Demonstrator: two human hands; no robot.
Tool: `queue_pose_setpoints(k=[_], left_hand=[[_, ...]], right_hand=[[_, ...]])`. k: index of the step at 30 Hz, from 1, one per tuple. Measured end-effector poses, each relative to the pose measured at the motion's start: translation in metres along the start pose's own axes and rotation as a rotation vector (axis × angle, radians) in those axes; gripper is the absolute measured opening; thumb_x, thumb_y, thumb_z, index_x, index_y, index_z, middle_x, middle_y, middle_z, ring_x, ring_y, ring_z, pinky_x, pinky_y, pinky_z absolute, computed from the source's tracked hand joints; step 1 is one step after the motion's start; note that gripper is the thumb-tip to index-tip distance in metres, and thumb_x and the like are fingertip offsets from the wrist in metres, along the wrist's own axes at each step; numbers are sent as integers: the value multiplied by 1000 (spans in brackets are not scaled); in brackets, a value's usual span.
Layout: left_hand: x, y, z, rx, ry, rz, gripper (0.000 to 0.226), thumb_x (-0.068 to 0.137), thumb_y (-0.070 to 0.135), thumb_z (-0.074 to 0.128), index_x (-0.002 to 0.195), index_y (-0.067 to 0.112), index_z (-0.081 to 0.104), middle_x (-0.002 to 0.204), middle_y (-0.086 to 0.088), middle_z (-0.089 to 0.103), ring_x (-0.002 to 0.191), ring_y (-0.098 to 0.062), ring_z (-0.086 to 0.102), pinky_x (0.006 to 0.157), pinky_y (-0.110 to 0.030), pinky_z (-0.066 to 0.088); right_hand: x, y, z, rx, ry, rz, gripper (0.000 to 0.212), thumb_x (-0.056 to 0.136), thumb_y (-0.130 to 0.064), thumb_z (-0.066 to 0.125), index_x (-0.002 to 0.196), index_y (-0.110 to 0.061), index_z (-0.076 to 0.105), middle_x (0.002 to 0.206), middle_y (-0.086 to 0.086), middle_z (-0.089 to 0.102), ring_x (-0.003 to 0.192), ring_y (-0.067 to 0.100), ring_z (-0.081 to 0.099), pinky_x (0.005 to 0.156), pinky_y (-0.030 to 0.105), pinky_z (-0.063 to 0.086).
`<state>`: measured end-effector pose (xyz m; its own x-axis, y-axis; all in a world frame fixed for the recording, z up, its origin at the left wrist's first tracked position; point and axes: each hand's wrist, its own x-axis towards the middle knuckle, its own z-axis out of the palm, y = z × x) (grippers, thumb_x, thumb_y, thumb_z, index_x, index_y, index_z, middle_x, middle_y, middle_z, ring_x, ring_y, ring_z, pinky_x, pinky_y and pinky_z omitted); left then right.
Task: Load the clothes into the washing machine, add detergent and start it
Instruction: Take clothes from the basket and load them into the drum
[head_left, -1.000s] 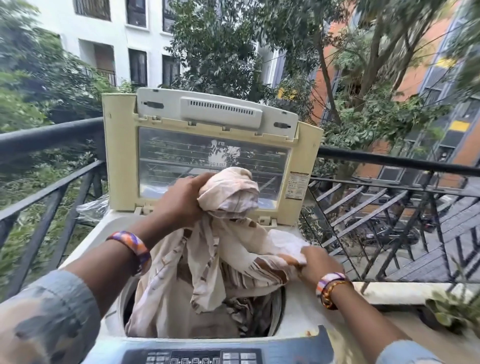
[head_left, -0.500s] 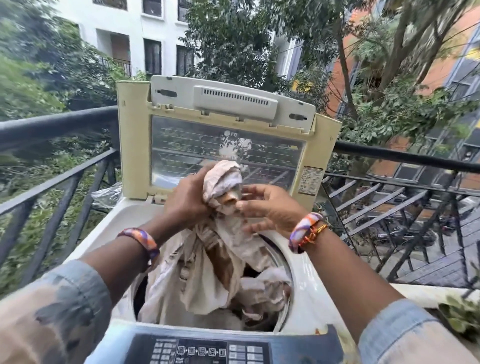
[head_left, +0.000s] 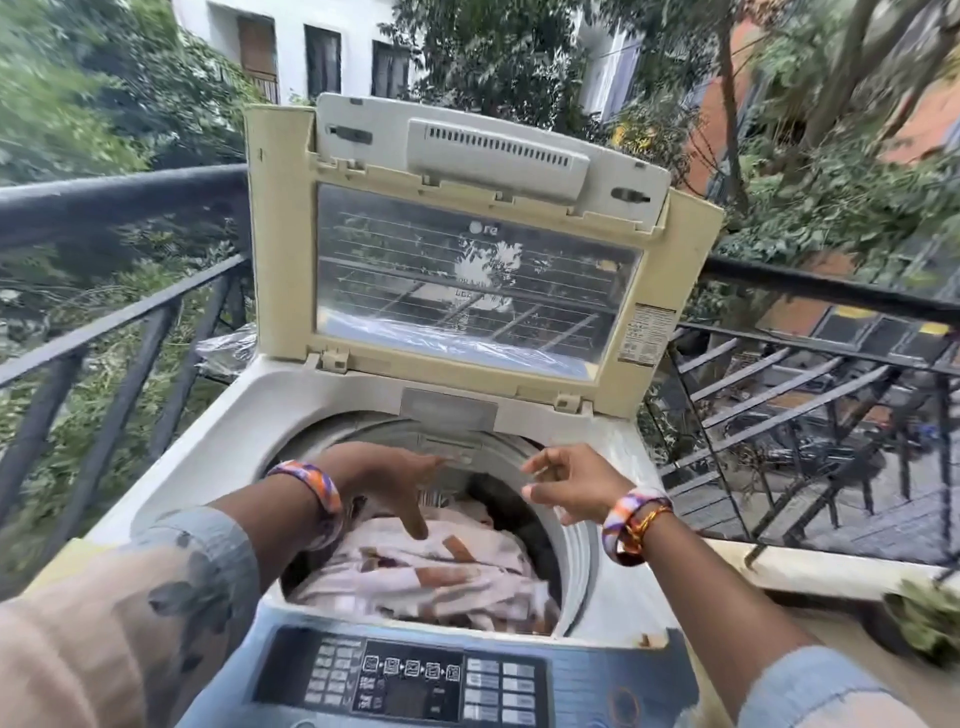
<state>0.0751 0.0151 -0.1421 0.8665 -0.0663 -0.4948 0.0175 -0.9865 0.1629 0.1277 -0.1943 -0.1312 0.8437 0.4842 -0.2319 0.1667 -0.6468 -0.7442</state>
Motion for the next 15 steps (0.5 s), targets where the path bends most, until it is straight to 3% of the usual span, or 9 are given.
queue_pose_setpoints(k=[2, 5, 7, 11, 15], left_hand=[[2, -3, -4, 62, 23, -12, 79, 80, 36, 67, 145, 17, 27, 143, -9, 43, 128, -26, 45, 103, -33, 39], [4, -7, -8, 105, 18, -14, 71, 80, 37, 65, 141, 15, 37, 139, -8, 49, 123, -26, 49, 101, -34, 42], [4, -7, -8, 115, 13, -6, 68, 79, 38, 65, 138, 16, 40, 136, -8, 52, 120, -26, 51, 100, -35, 43], [2, 2, -9, 123, 14, 32, 68, 79, 40, 64, 139, 17, 40, 137, -8, 52, 122, -27, 51, 102, -40, 43], [-10, 20, -20, 113, 36, 82, 67, 83, 35, 64, 141, 16, 37, 140, -7, 49, 126, -26, 48, 104, -37, 40]], right_hand=[[-4, 6, 4, -94, -17, -1, 19, 82, -14, 67, 99, -16, 61, 74, -5, 55, 66, 9, 53, 49, 15, 40], [-10, 9, 7, -246, -42, -23, 28, 82, -19, 67, 108, -12, 63, 89, -2, 58, 80, 10, 55, 54, 10, 40], [-12, 9, 10, -286, -57, -37, 29, 82, -20, 67, 109, -12, 64, 92, -1, 59, 80, 8, 55, 57, 9, 42], [-12, 3, 13, -370, -78, -72, 30, 81, -21, 67, 110, -14, 64, 94, -2, 61, 86, 10, 56, 78, 19, 45], [-16, -9, 6, -395, -70, -142, 31, 83, -19, 66, 112, -11, 63, 103, 5, 66, 89, 12, 57, 84, 24, 46]])
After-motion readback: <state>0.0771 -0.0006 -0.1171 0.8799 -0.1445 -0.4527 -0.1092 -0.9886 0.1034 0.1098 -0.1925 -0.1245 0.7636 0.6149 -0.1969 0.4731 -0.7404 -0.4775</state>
